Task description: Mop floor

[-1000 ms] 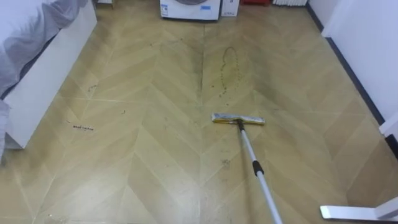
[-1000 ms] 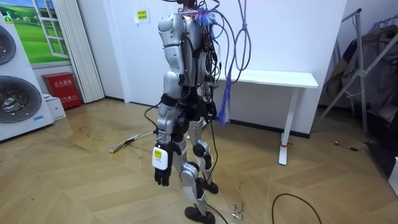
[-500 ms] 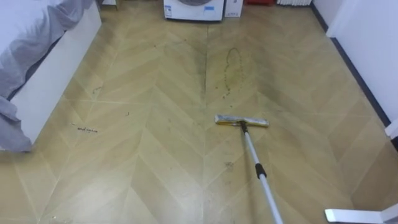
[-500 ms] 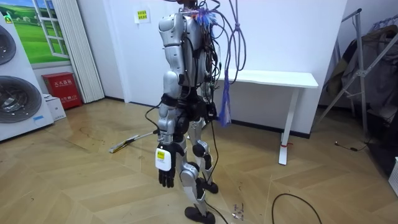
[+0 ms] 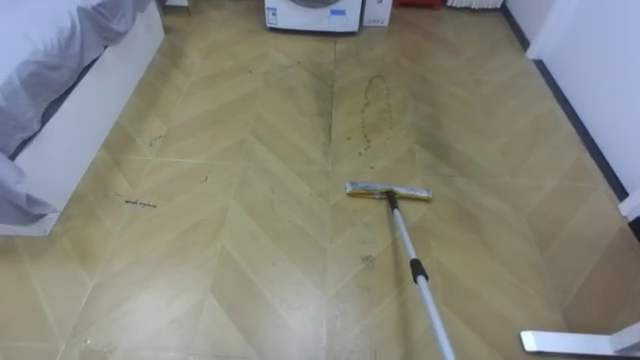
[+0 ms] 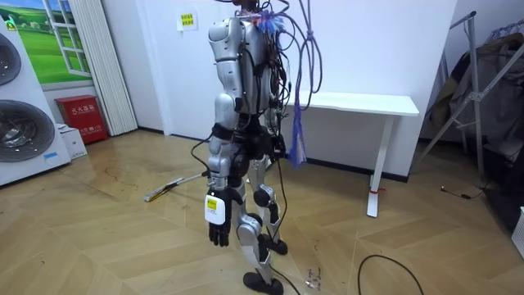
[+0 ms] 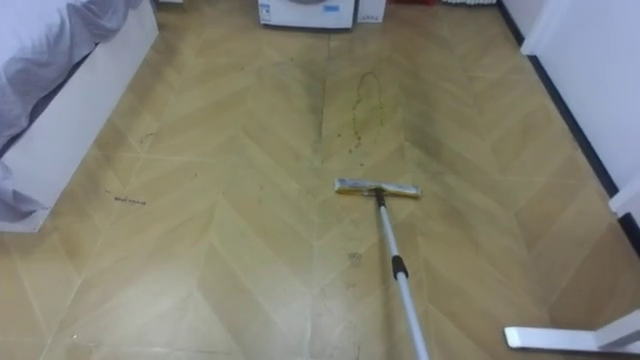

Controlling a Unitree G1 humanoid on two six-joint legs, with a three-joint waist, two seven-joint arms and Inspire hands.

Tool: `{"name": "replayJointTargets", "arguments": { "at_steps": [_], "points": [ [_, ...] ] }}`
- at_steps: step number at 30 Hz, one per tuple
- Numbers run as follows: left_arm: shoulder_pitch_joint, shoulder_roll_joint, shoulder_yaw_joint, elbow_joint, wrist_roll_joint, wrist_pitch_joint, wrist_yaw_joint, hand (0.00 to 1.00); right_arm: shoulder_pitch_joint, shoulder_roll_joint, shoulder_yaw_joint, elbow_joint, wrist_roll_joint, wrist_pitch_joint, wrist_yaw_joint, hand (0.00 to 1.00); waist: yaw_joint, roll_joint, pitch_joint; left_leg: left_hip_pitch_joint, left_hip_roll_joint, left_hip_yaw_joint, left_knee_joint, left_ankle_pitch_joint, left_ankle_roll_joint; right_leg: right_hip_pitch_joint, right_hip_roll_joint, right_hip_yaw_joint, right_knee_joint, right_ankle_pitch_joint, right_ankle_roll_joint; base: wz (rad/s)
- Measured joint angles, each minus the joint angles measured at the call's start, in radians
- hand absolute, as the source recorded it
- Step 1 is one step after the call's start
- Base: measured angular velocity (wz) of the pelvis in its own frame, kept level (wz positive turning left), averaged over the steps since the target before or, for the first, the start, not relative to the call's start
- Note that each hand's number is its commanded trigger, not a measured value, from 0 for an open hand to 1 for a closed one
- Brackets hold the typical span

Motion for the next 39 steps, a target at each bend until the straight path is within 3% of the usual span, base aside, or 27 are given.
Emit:
{"name": "replayJointTargets", "arguments": {
  "at_steps": [4, 9, 17, 22, 25, 27, 28, 30, 32, 33, 34, 35, 36, 37, 38, 39],
  "points": [
    [-0.04, 0.0, -0.007, -0.001, -0.002, -0.001, 0.011, 0.0, -0.037, 0.0, 0.0, -0.001, 0.002, 0.006, -0.009, 1.0, 0.0, 0.005, -0.0013, -0.08, 0.0, -0.002, 0.036, 0.0, 0.0, -0.077, -0.004, 0.002, 0.035, 0.001, -0.007, 0.02],
    [-0.086, -0.003, -0.047, 0.009, -0.002, -0.011, 0.048, 0.0, -0.07, -0.001, 0.01, 0.002, 0.008, 0.005, -0.04, 1.0, 0.0, 0.01, 0.0025, -0.152, 0.001, -0.001, 0.061, 0.0, 0.0, -0.154, -0.005, 0.006, 0.067, 0.002, -0.017, -0.01],
    [-0.133, -0.014, -0.064, 0.037, -0.001, -0.013, 0.092, 0.0, -0.128, -0.001, 0.033, 0.011, 0.071, -0.005, -0.108, 1.0, 0.0, 0.019, 0.0058, -0.37, -0.004, -0.003, 0.16, 0.0, -0.001, -0.358, -0.02, 0.001, 0.149, 0.003, -0.034, 0.04],
    [-0.143, -0.029, -0.066, 0.032, -0.001, -0.012, 0.132, 0.0, -0.128, -0.008, 0.039, 0.011, 0.178, -0.021, -0.167, 1.0, 0.002, 0.012, 0.011, -0.587, -0.037, 0.002, 0.309, -0.002, -0.003, -0.583, -0.077, 0.001, 0.335, -0.054, -0.043, 0.2],
    [-0.143, -0.029, -0.066, 0.027, -0.002, -0.013, 0.142, 0.0, -0.126, -0.013, 0.054, 0.032, 0.252, -0.027, -0.176, 1.0, 0.013, 0.018, 0.0139, -0.695, -0.034, 0.005, 0.443, -0.027, -0.022, -0.667, -0.089, -0.005, 0.436, -0.093, -0.059, 0.18],
    [-0.144, -0.028, -0.078, 0.029, -0.034, -0.014, 0.149, 0.0, -0.122, -0.021, 0.076, 0.043, 0.287, -0.028, -0.179, 1.0, 0.037, 0.024, 0.0172, -0.753, -0.029, -0.005, 0.549, -0.054, -0.037, -0.706, -0.088, -0.009, 0.517, -0.137, -0.073, 0.11],
    [-0.144, -0.029, -0.081, 0.029, -0.046, -0.018, 0.149, 0.0, -0.121, -0.028, 0.078, 0.055, 0.303, -0.033, -0.179, 1.0, 0.045, 0.027, 0.0168, -0.793, -0.024, -0.005, 0.625, -0.062, -0.046, -0.729, -0.095, -0.013, 0.571, -0.169, -0.09, 0.18],
    [-0.143, -0.023, -0.103, 0.031, -0.104, -0.034, 0.154, 0.0, -0.133, -0.034, 0.078, 0.073, 0.321, -0.045, -0.178, 1.0, 0.059, 0.031, 0.0152, -0.858, -0.012, -0.003, 0.753, -0.06, -0.048, -0.76, -0.104, -0.023, 0.647, -0.211, -0.101, 0.2],
    [-0.139, -0.01, -0.146, 0.037, -0.179, -0.041, 0.162, 0.0, -0.17, -0.04, 0.077, 0.101, 0.323, -0.052, -0.176, 1.0, 0.076, 0.033, 0.0155, -0.955, 0.007, 0.001, 0.921, 0.01, -0.06, -0.787, -0.093, -0.019, 0.722, -0.25, -0.113, 0.03],
    [-0.133, -0.009, -0.171, 0.036, -0.222, -0.051, 0.171, 0.0, -0.205, -0.056, 0.077, 0.117, 0.323, -0.048, -0.17, 1.0, 0.103, 0.025, 0.0199, -1.036, 0.021, 0.009, 1.053, 0.125, -0.061, -0.804, -0.088, -0.01, 0.761, -0.267, -0.128, -0.34],
    [-0.121, -0.009, -0.184, 0.036, -0.257, -0.061, 0.172, 0.0, -0.253, -0.079, 0.074, 0.129, 0.323, -0.048, -0.155, 1.0, 0.131, 0.017, 0.023, -1.122, 0.027, 0.026, 1.181, 0.289, -0.072, -0.82, -0.087, 0.006, 0.797, -0.275, -0.144, -0.48],
    [-0.116, -0.008, -0.189, 0.035, -0.277, -0.069, 0.172, 0.0, -0.281, -0.094, 0.069, 0.132, 0.322, -0.047, -0.144, 1.0, 0.146, 0.011, 0.0266, -1.169, 0.026, 0.042, 1.264, 0.329, -0.078, -0.83, -0.088, 0.017, 0.813, -0.278, -0.154, -0.68],
    [-0.116, -0.008, -0.194, 0.037, -0.309, -0.082, 0.171, 0.0, -0.345, -0.12, 0.067, 0.131, 0.32, -0.047, -0.118, 1.0, 0.169, 0.001, 0.0315, -1.258, 0.032, 0.079, 1.429, 0.334, -0.071, -0.844, -0.091, 0.042, 0.835, -0.278, -0.159, -0.73],
    [-0.105, -0.003, -0.194, 0.042, -0.333, -0.094, 0.169, 0.0, -0.414, -0.133, 0.074, 0.133, 0.316, -0.057, -0.099, 1.0, 0.193, -0.006, 0.0353, -1.32, 0.04, 0.123, 1.503, 0.311, -0.049, -0.849, -0.101, 0.061, 0.836, -0.279, -0.158, -0.71],
    [-0.103, 0.005, -0.194, 0.04, -0.344, -0.109, 0.167, 0.0, -0.457, -0.142, 0.08, 0.143, 0.327, -0.072, -0.077, 1.0, 0.201, -0.026, 0.0457, -1.346, 0.038, 0.15, 1.491, 0.269, -0.029, -0.841, -0.124, 0.074, 0.83, -0.28, -0.154, -0.41],
    [-0.1, 0.009, -0.194, 0.037, -0.343, -0.116, 0.165, 0.0, -0.477, -0.144, 0.083, 0.139, 0.329, -0.075, -0.067, 1.0, 0.202, -0.039, 0.0455, -1.347, 0.037, 0.159, 1.456, 0.25, -0.025, -0.839, -0.132, 0.081, 0.826, -0.285, -0.146, -0.08]
  ]
}}
